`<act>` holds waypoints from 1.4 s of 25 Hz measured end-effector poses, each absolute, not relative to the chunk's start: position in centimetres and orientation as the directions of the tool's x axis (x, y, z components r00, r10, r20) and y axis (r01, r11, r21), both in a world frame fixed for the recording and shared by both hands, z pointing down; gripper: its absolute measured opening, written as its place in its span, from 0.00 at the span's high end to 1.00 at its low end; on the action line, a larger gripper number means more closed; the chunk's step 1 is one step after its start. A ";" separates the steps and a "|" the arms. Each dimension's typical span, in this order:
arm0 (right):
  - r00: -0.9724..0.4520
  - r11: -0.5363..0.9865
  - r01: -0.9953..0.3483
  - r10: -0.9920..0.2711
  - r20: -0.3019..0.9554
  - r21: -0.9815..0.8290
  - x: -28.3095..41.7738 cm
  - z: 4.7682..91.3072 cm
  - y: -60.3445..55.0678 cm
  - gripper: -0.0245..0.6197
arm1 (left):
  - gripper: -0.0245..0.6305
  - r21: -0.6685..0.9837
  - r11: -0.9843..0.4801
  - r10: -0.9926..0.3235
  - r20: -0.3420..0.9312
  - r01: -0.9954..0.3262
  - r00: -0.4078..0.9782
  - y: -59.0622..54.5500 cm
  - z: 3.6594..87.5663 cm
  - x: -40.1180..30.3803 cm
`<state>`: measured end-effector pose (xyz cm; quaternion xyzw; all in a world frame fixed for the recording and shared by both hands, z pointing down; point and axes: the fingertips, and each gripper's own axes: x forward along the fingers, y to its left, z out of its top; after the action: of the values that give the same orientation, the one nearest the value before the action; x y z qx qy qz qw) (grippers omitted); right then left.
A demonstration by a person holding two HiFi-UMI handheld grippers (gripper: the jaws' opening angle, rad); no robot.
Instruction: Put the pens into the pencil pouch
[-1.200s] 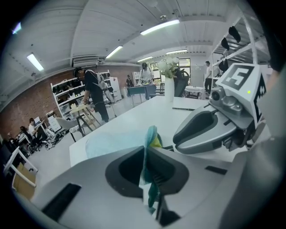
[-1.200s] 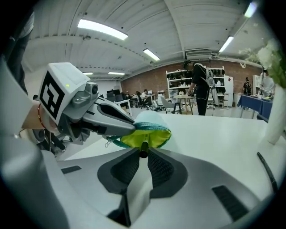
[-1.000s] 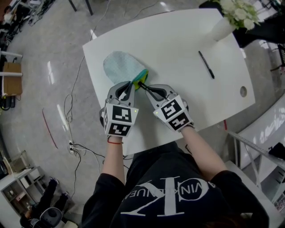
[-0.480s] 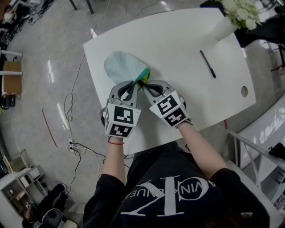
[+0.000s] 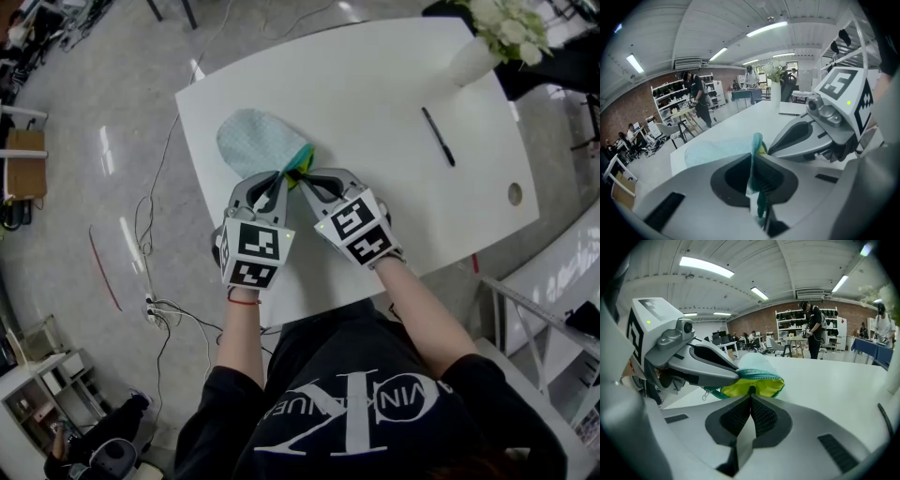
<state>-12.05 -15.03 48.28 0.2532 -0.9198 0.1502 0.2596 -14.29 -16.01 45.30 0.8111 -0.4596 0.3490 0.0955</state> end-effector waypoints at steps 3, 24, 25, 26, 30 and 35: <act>-0.739 0.816 -0.554 -0.393 0.547 -0.162 -11.2 48.1 -15.0 0.95 | 0.94 -0.167 -0.557 -0.678 0.658 -0.814 0.329 -16.2 45.6 -14.2; -0.562 0.627 -0.771 -0.590 0.580 -0.110 3.1 48.7 -17.5 0.79 | 0.94 -0.169 -0.541 -0.662 0.690 -0.824 0.293 -16.4 46.3 -14.7; -0.550 0.615 -0.781 -0.599 0.582 -0.105 3.8 48.7 -17.7 0.79 | 0.94 -0.169 -0.540 -0.662 0.691 -0.825 0.291 -16.4 46.4 -14.7; -0.538 0.604 -0.791 -0.608 0.584 -0.100 4.6 48.8 -17.9 0.79 | 0.94 -0.169 -0.540 -0.661 0.692 -0.825 0.290 -16.4 46.4 -14.6; -0.491 0.562 -0.824 -0.639 0.592 -0.077 7.5 48.9 -18.8 0.78 | 0.94 -0.170 -0.541 -0.658 0.695 -0.824 0.289 -16.5 46.4 -14.4; -0.433 0.518 -0.854 -0.666 0.608 -0.041 10.8 49.2 -19.9 0.78 | 0.94 -0.171 -0.543 -0.654 0.701 -0.822 0.286 -16.7 46.5 -14.4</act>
<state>10.83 -19.90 49.23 0.4589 -0.8282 0.1744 0.2704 -14.36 -16.66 46.53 0.7940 -0.4647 0.3755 0.1124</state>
